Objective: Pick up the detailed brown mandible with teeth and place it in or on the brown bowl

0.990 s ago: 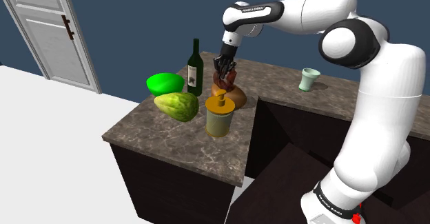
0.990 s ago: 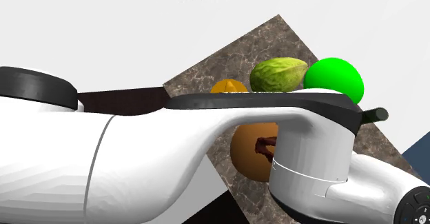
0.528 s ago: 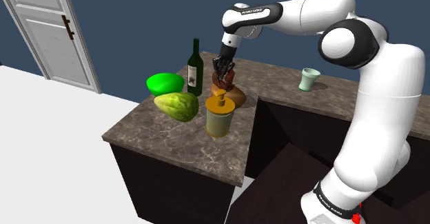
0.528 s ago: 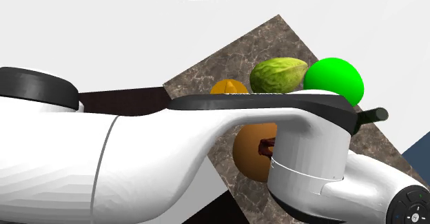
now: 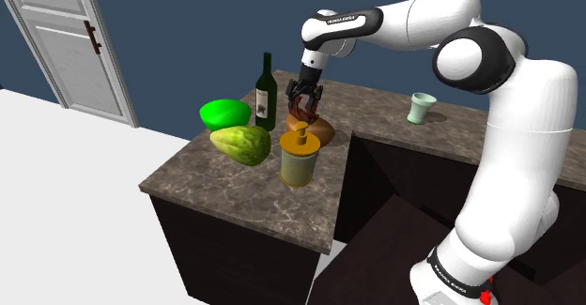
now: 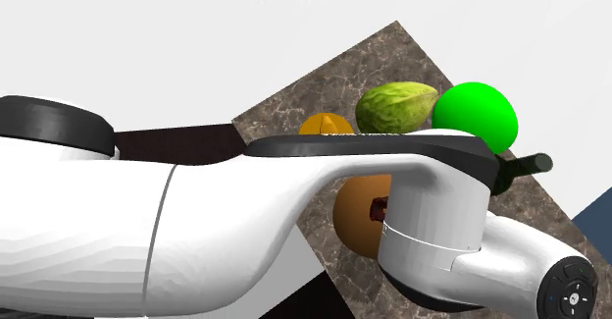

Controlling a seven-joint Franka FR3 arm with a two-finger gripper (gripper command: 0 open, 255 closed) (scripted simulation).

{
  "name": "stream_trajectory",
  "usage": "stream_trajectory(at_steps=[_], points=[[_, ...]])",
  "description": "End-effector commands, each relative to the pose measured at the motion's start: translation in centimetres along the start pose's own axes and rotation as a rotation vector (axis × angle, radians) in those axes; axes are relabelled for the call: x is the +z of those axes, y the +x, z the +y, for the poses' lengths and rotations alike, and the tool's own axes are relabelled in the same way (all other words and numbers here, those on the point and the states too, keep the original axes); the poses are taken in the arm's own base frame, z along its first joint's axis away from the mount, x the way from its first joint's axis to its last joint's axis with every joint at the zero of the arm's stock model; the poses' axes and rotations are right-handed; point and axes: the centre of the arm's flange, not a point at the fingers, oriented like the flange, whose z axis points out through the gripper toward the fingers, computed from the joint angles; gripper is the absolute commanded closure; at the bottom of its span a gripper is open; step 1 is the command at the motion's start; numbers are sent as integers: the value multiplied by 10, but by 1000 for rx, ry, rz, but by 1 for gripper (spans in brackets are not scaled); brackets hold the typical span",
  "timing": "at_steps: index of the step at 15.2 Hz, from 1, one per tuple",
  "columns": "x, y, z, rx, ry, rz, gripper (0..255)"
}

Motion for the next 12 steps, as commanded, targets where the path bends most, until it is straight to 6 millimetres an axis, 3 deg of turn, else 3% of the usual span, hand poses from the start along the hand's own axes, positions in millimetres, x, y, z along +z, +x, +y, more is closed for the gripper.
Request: stream_trajectory(at_steps=[1, 4, 12], points=[[-16, 0, 2, 0, 0, -1, 0], [-53, 0, 2, 0, 0, -1, 0], [-53, 0, 2, 0, 0, -1, 0]])
